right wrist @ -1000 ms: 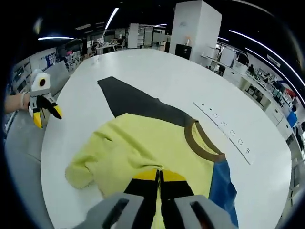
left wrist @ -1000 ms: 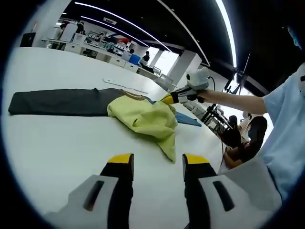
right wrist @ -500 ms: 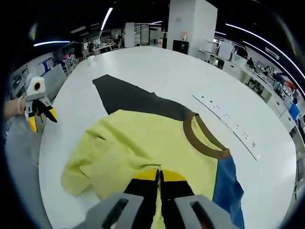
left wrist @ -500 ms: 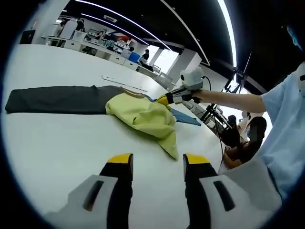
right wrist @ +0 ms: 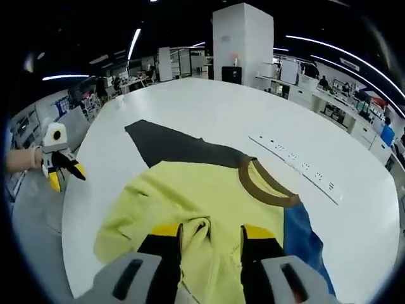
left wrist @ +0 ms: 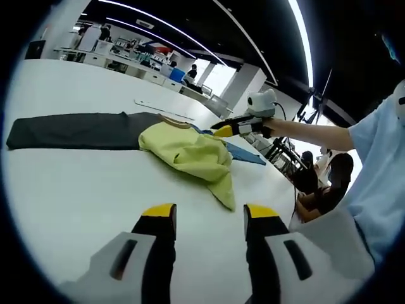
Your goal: Fold the garment on the visible template until the final outline fits inside the template.
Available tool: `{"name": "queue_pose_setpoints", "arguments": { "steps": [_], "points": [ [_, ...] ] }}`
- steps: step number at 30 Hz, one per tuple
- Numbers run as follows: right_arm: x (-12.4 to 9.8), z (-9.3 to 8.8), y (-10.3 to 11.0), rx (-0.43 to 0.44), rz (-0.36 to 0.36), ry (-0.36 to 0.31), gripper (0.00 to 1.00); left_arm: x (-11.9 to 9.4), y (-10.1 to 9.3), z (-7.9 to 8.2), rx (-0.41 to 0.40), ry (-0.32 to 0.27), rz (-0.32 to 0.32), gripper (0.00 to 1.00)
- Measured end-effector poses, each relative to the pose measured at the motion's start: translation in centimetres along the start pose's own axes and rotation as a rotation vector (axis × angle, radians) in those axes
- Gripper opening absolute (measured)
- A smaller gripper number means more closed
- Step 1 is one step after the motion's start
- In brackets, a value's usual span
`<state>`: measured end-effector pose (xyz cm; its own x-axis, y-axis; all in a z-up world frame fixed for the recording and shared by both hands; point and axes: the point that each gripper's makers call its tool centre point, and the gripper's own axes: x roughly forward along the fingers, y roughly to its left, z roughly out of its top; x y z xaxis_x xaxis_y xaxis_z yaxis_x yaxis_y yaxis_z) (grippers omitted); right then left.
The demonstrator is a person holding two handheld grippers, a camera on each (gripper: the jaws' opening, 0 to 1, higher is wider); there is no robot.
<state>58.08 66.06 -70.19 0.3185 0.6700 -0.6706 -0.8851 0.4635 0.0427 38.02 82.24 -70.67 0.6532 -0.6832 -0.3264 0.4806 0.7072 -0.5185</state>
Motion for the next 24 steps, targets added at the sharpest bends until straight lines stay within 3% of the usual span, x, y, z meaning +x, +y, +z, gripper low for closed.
{"name": "queue_pose_setpoints", "arguments": {
  "steps": [12, 18, 22, 24],
  "points": [
    [-2.0, -1.4, 2.0, 0.023, 0.036, -0.009, 0.49, 0.1, -0.3, -0.2, 0.001, -0.001, -0.006, 0.39],
    [-2.7, -2.4, 2.5, 0.032, 0.034, -0.007, 0.46, 0.0, -0.5, -0.3, 0.001, -0.005, -0.008, 0.40],
    [-2.9, -3.3, 2.9, 0.077, 0.038, 0.012, 0.35, 0.0, -0.5, -0.3, 0.001, -0.008, -0.007, 0.40],
    [-2.8, -3.8, 3.1, 0.086, 0.040, 0.020, 0.34, 0.0, -0.6, -0.3, 0.000, -0.011, -0.008, 0.40]
  ]
}}
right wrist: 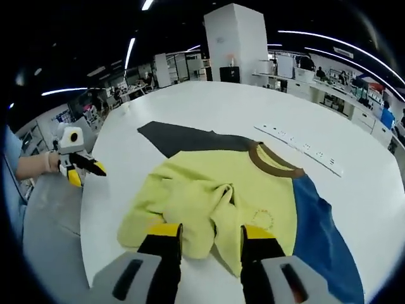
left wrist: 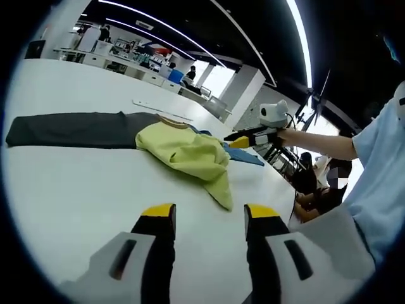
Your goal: Fold the garment on the visible template until the final outline fits inside the template.
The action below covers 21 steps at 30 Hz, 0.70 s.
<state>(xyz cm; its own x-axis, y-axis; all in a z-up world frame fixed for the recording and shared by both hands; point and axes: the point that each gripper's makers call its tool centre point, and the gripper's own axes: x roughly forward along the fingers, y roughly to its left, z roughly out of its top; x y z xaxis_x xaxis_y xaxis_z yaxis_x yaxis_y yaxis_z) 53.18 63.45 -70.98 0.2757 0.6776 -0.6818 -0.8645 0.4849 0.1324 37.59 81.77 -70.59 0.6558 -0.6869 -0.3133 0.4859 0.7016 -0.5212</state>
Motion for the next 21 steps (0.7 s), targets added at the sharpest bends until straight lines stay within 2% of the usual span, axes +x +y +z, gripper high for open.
{"name": "queue_pose_setpoints", "arguments": {
  "steps": [4, 7, 11, 14, 18, 21],
  "points": [
    [0.3, -0.8, 0.4, 0.026, 0.007, 0.016, 0.26, -0.1, 0.0, 0.0, -0.001, -0.001, 0.001, 0.40],
    [0.7, -1.2, 0.4, 0.069, 0.002, 0.018, 0.25, -0.2, 0.0, 0.0, -0.003, -0.002, 0.003, 0.40],
    [1.1, -1.7, 0.5, 0.066, 0.005, 0.029, 0.16, -0.4, 0.1, 0.0, -0.005, -0.006, 0.010, 0.39],
    [1.5, -2.1, 0.8, 0.093, 0.013, 0.041, 0.15, -0.4, 0.2, 0.0, -0.007, -0.007, 0.013, 0.39],
    [1.9, -2.7, 1.0, 0.085, 0.011, 0.064, 0.10, -0.4, 0.3, 0.0, -0.009, -0.008, 0.015, 0.39],
    [1.8, -2.6, 0.8, 0.095, 0.012, 0.057, 0.08, -0.4, 0.3, 0.0, -0.011, -0.009, 0.015, 0.39]
  ]
}}
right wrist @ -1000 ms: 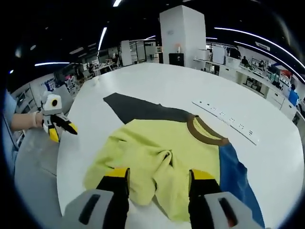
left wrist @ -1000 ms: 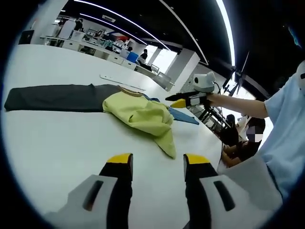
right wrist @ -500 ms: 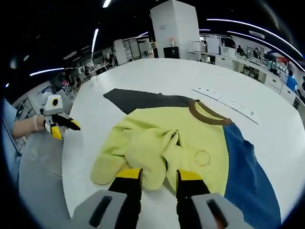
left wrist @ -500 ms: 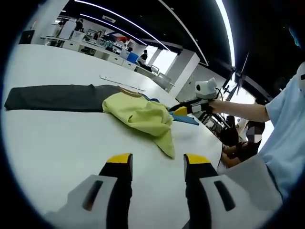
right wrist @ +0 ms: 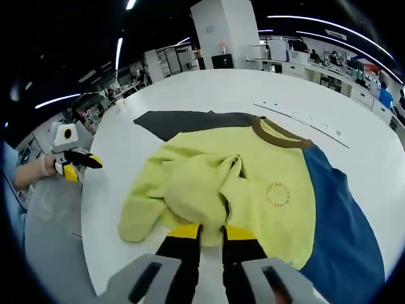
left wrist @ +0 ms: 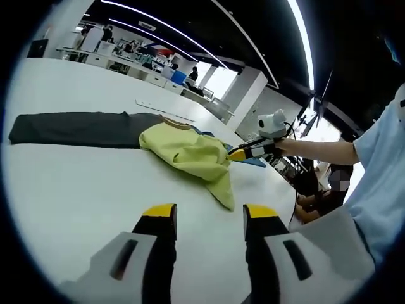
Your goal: Fold the garment on the visible template until the final outline fits inside the template.
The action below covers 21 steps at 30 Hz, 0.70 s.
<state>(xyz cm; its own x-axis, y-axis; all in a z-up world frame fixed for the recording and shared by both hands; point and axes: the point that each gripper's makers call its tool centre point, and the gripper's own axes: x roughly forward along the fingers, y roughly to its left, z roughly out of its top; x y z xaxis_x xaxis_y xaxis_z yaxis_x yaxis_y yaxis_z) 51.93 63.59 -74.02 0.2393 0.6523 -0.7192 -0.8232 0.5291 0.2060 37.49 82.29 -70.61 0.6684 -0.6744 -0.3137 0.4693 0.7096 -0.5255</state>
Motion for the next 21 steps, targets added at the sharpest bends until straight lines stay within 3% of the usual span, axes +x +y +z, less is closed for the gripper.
{"name": "queue_pose_setpoints", "arguments": {
  "steps": [10, 16, 21],
  "points": [
    [-1.2, 2.0, 2.1, 0.009, 0.037, -0.024, 0.00, 0.1, -0.1, 0.0, -0.002, -0.007, -0.005, 0.38],
    [-1.5, 4.9, 4.1, 0.014, 0.095, -0.041, 0.00, 0.1, 0.0, 0.1, -0.003, -0.013, -0.007, 0.38],
    [0.0, 7.6, 5.6, -0.024, 0.131, -0.025, 0.00, 0.1, 0.0, 0.1, -0.006, -0.014, -0.007, 0.37]
  ]
}}
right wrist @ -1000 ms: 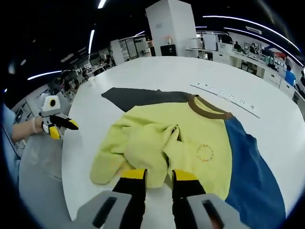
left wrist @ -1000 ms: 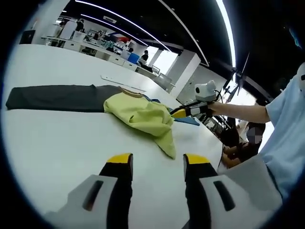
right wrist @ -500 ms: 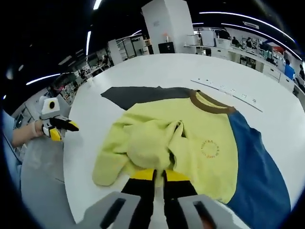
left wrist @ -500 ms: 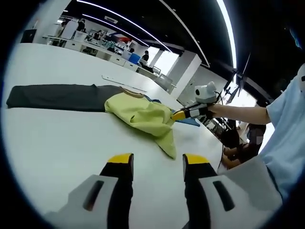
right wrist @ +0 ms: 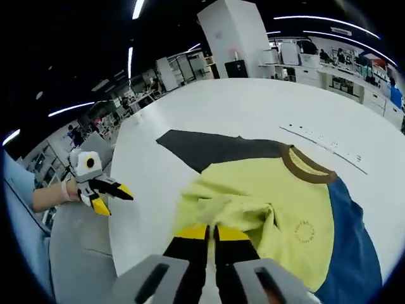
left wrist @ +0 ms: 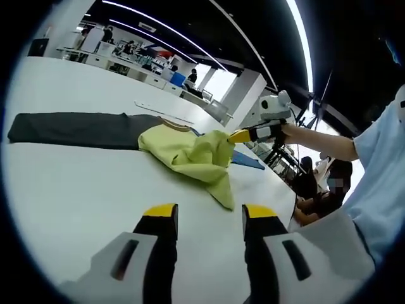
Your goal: Fold the garment on the visible template until the final outline fits inside the template.
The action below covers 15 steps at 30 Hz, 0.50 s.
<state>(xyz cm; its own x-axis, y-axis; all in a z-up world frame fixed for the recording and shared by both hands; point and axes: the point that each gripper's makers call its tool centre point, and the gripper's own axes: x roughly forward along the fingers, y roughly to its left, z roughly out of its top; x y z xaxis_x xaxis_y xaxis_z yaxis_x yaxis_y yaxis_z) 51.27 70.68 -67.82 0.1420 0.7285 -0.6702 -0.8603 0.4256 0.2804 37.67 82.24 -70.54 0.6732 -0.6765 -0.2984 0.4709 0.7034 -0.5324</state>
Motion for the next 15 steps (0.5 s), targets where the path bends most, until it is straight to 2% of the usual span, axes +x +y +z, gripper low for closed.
{"name": "queue_pose_setpoints", "arguments": {
  "steps": [3, 8, 15],
  "points": [
    [1.6, 1.1, 0.3, -0.026, 0.013, 0.015, 0.00, 0.0, -0.1, 0.0, -0.004, 0.000, -0.001, 0.37],
    [3.7, 1.7, 0.5, -0.052, 0.027, 0.052, 0.00, -0.1, -0.1, -0.1, -0.004, 0.001, 0.002, 0.37],
    [5.2, 2.3, -0.1, -0.019, 0.026, 0.065, 0.00, 0.0, 0.1, -0.1, -0.010, -0.002, 0.008, 0.37]
  ]
}}
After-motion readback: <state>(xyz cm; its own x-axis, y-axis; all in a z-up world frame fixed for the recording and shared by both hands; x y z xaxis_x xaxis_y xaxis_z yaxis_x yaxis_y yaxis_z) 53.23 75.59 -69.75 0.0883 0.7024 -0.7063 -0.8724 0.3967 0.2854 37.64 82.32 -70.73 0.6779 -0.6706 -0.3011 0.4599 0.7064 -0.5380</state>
